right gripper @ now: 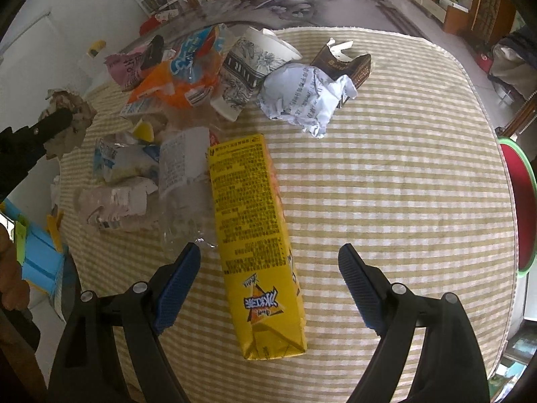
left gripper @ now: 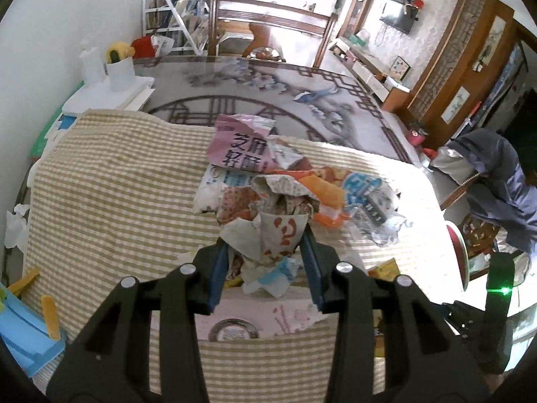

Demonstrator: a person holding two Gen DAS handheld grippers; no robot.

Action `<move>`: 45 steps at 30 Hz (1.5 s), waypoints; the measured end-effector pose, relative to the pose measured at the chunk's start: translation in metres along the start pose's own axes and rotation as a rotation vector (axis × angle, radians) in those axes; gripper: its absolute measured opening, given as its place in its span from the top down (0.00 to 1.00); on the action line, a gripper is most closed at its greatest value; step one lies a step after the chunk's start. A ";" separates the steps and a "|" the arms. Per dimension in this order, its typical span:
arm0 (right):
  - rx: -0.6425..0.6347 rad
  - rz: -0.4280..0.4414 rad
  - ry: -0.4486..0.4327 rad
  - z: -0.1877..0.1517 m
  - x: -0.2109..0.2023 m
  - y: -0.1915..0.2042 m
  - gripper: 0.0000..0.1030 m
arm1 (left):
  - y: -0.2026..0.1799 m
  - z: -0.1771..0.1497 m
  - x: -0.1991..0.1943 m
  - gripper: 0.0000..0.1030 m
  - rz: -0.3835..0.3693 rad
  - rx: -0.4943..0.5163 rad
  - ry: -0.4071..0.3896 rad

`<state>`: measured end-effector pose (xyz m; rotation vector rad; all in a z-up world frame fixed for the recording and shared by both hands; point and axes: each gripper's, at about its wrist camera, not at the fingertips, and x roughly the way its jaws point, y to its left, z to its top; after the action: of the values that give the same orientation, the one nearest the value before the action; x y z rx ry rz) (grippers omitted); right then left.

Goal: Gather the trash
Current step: 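Hold crumpled paper in the left gripper while the right gripper grasps the yellow snack box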

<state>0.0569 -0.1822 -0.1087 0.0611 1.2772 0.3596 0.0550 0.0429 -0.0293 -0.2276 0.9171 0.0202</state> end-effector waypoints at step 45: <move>0.059 0.021 -0.186 -0.007 -0.082 -0.084 0.65 | -0.109 -0.022 0.011 0.61 -0.077 0.098 0.050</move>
<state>0.0501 -0.2865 -0.0555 0.1553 1.1038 0.3266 0.0567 -0.0688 -0.0302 -0.1730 0.9559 -0.1015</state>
